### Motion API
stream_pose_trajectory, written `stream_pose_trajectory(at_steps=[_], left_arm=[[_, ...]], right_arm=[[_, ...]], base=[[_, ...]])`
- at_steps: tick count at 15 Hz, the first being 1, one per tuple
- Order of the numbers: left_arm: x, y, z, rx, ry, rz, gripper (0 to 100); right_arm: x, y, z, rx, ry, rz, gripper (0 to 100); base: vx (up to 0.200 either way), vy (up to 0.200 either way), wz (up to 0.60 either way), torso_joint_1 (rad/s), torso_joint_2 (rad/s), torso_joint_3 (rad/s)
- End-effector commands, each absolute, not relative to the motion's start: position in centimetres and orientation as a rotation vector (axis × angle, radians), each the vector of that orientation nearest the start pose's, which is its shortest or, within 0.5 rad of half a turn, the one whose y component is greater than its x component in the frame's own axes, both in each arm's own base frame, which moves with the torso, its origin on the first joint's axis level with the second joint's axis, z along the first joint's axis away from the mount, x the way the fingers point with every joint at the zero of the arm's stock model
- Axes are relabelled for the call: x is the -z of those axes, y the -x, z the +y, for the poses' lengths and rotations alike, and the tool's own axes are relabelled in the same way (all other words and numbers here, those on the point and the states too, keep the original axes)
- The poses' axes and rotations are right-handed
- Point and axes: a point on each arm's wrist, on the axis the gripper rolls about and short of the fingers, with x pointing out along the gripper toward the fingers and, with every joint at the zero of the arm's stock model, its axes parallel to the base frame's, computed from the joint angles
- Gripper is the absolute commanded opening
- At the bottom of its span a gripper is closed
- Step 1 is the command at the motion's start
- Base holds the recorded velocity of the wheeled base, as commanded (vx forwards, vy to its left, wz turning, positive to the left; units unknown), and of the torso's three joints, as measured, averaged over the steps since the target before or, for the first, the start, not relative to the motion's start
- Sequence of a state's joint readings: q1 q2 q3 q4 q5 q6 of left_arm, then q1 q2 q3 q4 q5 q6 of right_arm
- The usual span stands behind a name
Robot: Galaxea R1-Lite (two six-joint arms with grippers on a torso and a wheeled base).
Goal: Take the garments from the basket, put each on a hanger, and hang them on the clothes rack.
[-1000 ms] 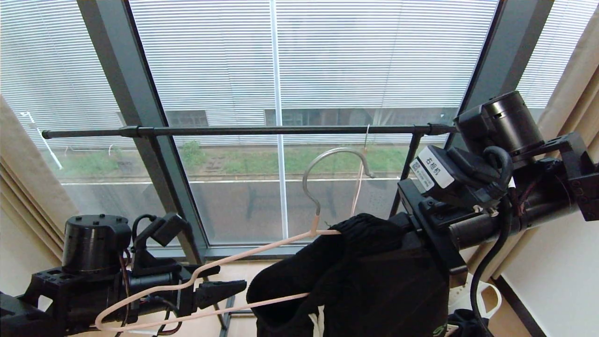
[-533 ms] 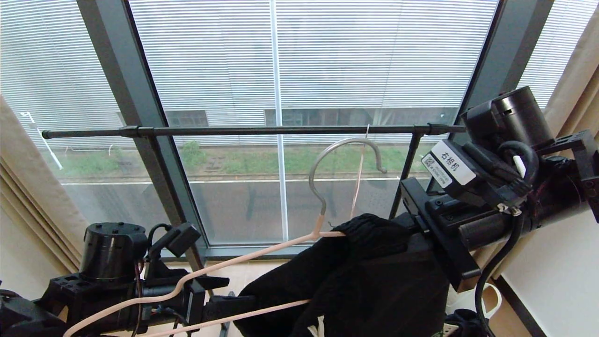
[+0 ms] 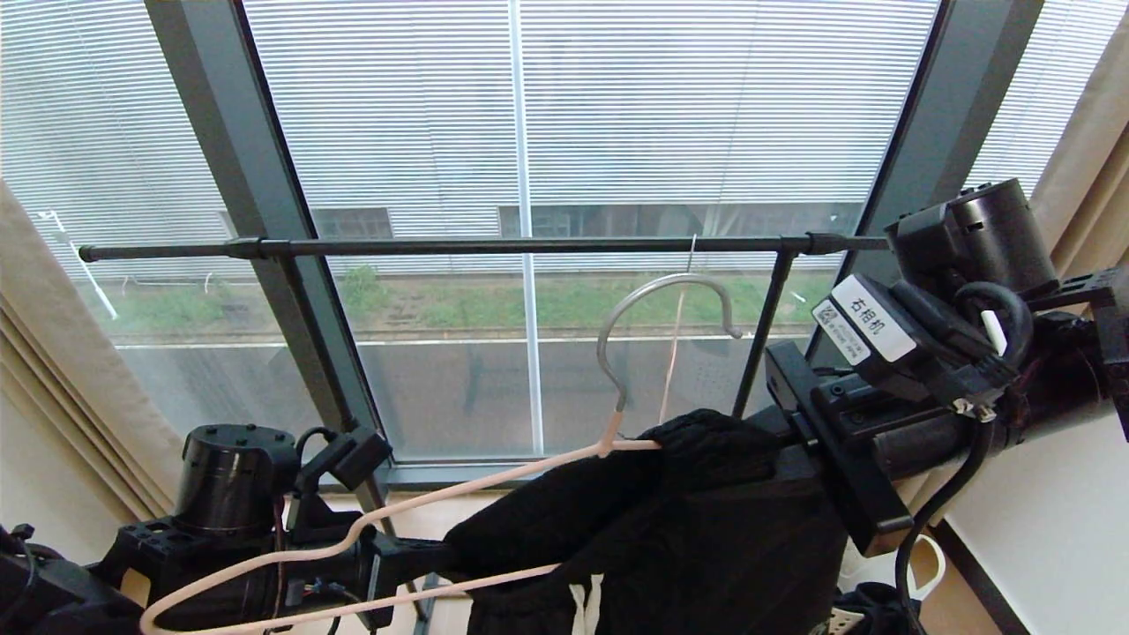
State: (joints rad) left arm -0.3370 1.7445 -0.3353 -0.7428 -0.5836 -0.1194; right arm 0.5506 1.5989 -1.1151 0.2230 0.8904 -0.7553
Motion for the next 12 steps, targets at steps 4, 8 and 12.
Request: stream_pose_trajectory(at_steps=[4, 8, 12], left_arm=[[-8.1, -21.7, -8.1, 0.815, 0.200, 0.702, 0], [-8.9, -22.2, -6.9, 0.769, 0.213, 0.656, 0], [-9.6, -22.4, -6.2, 0.743, 0.218, 0.618, 0]], right_arm=[[-22.7, -21.6, 11.9, -1.459, 0.449, 0.207, 0], [-22.0, -21.1, 9.2, -1.360, 0.431, 0.254, 0], [-21.2, -20.9, 7.9, -1.251, 0.469, 0.314, 0]], base=[[0.000, 0.000, 0.00, 0.000, 0.00, 0.000], [0.000, 0.000, 0.00, 0.000, 0.00, 0.000], [0.000, 0.000, 0.00, 0.000, 0.00, 0.000]])
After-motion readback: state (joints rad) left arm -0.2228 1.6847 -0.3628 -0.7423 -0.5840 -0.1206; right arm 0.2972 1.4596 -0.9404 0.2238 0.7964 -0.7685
